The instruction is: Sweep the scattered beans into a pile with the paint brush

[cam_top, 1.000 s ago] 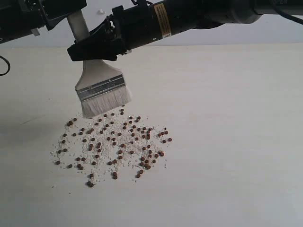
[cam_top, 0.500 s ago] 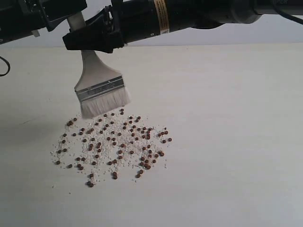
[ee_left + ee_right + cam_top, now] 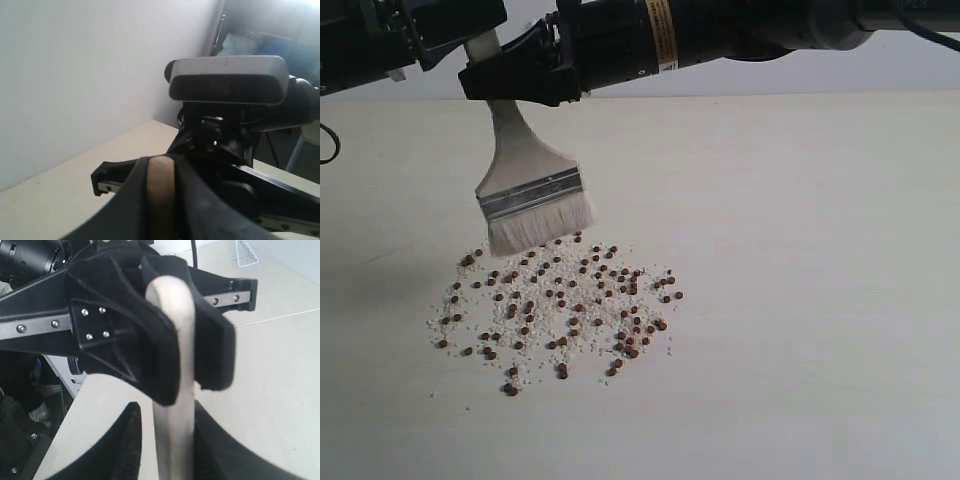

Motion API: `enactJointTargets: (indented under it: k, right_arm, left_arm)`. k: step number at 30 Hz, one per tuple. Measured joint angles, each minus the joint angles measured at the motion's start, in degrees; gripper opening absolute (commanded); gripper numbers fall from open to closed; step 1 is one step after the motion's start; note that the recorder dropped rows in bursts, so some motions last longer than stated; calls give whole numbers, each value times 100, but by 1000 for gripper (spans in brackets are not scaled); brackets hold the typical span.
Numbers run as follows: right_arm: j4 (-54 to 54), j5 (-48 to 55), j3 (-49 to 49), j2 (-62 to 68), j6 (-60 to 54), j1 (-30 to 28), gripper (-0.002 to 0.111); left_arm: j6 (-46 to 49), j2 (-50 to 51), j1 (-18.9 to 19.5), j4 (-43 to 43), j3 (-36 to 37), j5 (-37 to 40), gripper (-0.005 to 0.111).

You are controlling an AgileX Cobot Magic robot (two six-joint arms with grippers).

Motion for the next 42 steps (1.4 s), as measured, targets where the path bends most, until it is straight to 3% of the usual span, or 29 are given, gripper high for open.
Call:
enactJointTargets:
  k: [3,11,13,17,21,23,28,33,36,42]
  right_arm:
    - [0,39,0,0,-17,0,0]
    - [0,10,0,0,-29,0,0]
    - [0,10,0,0,-29,0,0]
    - [0,-42,0,0,-1,0,0]
    - [0,-105,0,0,7,0,0]
    - [0,-106,0,0,7,11,0]
    - [0,238,0,0,138,11,0]
    - [-160,1782,0,-25,253,11,0]
    - [-420,2676,0,-28,376,11,0]
    - [-864,3581,0,-28,601,11,0]
  left_arm:
    - [-10,0,0,17,0,-61,0]
    - [-10,0,0,41,0,-82,4]
    - [1,0,0,41,0,-82,17]
    - [258,0,0,-29,0,-20,56]
    - [286,0,10,-68,0,73,74]
    - [296,0,10,-118,0,73,77]
    - [296,0,127,-211,0,78,69]
    - [249,0,473,-258,0,78,31]
    - [151,0,680,-282,0,78,3]
    - [56,0,901,-340,0,158,0]
